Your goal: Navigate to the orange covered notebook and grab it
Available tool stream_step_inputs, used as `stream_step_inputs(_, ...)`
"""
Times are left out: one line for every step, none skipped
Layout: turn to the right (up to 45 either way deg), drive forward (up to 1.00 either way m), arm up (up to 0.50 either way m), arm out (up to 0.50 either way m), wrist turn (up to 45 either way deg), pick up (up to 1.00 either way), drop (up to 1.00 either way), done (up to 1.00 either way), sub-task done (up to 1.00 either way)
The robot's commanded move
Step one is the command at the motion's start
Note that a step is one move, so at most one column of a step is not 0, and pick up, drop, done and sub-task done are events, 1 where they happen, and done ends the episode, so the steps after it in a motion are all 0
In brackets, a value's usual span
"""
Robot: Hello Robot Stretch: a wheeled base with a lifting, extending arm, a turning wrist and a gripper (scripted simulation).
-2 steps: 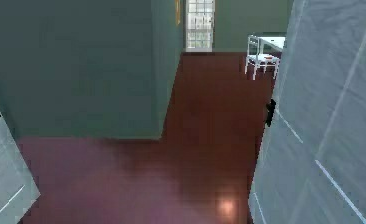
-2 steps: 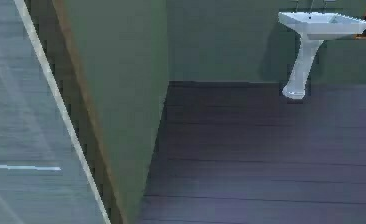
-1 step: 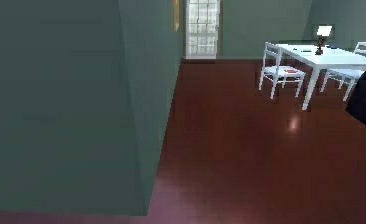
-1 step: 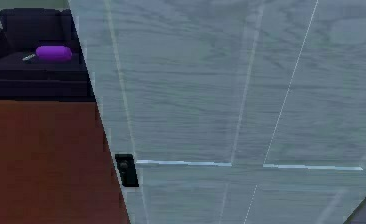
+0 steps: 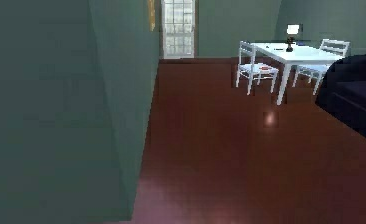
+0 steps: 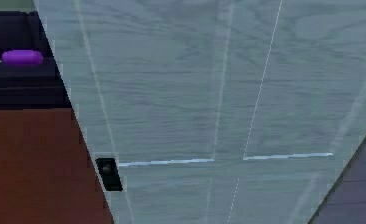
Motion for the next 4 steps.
stream_step_inputs(0.0, 0.30, 0.00, 0.00, 0.0, 0.00, 0.00, 0.00, 0.00)
stream_step_inputs(18.0, 0.00, 0.00, 0.00, 0.0, 0.00, 0.00, 0.00, 0.00)
stream_step_inputs(0.0, 1.00, 0.00, 0.00, 0.0, 0.00, 0.00, 0.00, 0.00)
stream_step_inputs(0.0, 1.00, 0.00, 0.00, 0.0, 0.00, 0.00, 0.00, 0.00)
